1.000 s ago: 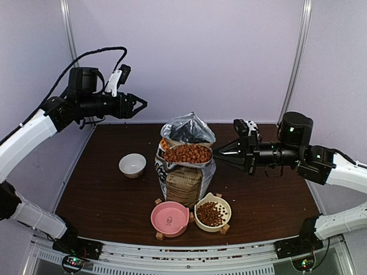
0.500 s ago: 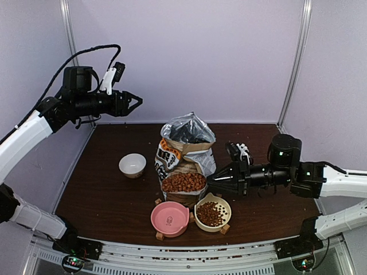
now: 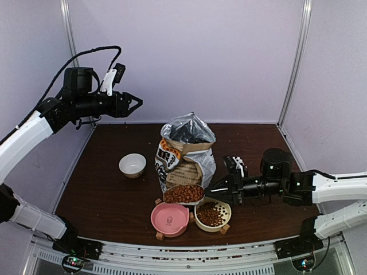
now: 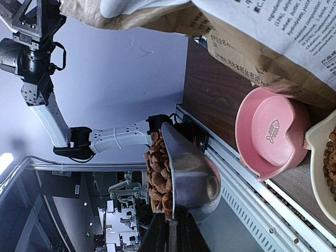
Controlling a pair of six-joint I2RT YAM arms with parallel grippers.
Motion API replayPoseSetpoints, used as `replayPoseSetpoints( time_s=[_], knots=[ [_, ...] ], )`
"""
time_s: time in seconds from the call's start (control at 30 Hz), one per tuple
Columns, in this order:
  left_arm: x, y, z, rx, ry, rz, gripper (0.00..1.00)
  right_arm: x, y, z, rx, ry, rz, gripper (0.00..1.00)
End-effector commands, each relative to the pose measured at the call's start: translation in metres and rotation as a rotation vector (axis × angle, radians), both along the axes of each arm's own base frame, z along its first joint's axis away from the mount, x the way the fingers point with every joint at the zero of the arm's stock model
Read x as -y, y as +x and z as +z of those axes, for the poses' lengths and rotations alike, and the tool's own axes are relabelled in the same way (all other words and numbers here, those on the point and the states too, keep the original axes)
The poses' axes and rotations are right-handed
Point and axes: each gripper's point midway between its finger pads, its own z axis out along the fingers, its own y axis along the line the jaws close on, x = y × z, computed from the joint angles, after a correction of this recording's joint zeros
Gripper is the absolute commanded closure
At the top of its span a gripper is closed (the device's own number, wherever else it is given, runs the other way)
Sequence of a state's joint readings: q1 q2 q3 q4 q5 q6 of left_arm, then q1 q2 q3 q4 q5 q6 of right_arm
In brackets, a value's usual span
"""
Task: Serve the pet food
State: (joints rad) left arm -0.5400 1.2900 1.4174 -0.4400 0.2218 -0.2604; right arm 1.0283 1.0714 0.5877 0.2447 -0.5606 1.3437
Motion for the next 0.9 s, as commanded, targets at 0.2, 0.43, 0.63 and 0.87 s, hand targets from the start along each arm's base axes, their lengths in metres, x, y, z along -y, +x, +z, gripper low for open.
replayPoseSetpoints(
  time_s=[0.2, 0.43, 0.63, 0.87],
  knots=[
    [-0.004, -0.001, 0.021, 0.075, -0.034, 0.003, 0.4, -0.007, 0.009, -0.009, 0.024, 0.018, -0.032, 1.0],
    [-0.011, -0.012, 0.021, 0.085, -0.037, 0.002, 0.4, -0.012, 0.013, -0.024, 0.006, -0.005, -0.03, 1.0],
    [-0.013, -0.015, 0.022, 0.093, -0.034, 0.001, 0.4, -0.013, 0.015, -0.038, -0.005, -0.04, -0.03, 1.0],
    [-0.013, -0.015, 0.02, 0.091, -0.031, 0.0, 0.4, -0.015, 0.015, -0.051, -0.008, -0.075, -0.017, 1.0]
  ],
)
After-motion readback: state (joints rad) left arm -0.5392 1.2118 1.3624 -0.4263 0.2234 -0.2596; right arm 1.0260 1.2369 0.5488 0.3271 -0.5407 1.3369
